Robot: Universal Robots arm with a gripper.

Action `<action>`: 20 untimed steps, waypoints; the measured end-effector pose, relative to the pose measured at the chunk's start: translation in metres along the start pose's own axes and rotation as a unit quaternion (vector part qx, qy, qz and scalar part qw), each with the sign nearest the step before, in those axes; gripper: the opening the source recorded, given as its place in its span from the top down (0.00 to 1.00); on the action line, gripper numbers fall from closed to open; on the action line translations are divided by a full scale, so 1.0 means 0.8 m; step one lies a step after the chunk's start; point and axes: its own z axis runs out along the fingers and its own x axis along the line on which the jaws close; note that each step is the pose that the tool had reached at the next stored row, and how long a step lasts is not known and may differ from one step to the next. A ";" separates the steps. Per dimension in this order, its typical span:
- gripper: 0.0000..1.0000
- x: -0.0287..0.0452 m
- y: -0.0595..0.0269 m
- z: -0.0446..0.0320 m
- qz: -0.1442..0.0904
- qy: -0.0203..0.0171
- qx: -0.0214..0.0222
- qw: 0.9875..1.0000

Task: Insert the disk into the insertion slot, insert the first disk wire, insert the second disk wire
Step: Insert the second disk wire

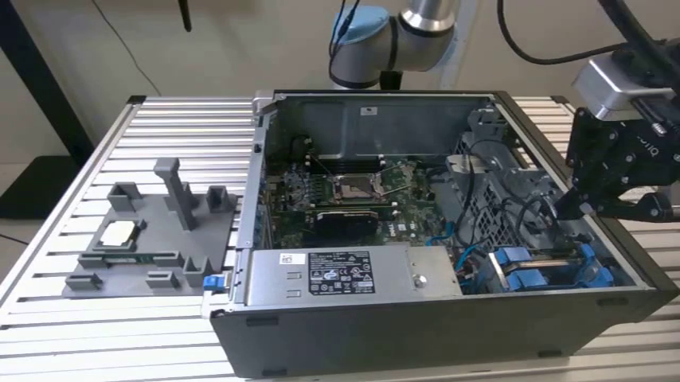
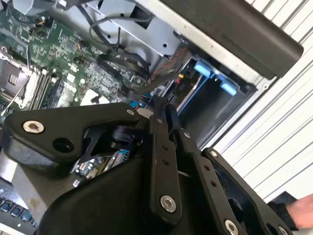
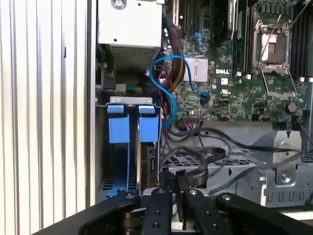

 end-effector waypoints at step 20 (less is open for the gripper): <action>0.84 -0.0002 0.030 0.0014 0.000 0.017 0.000 1.000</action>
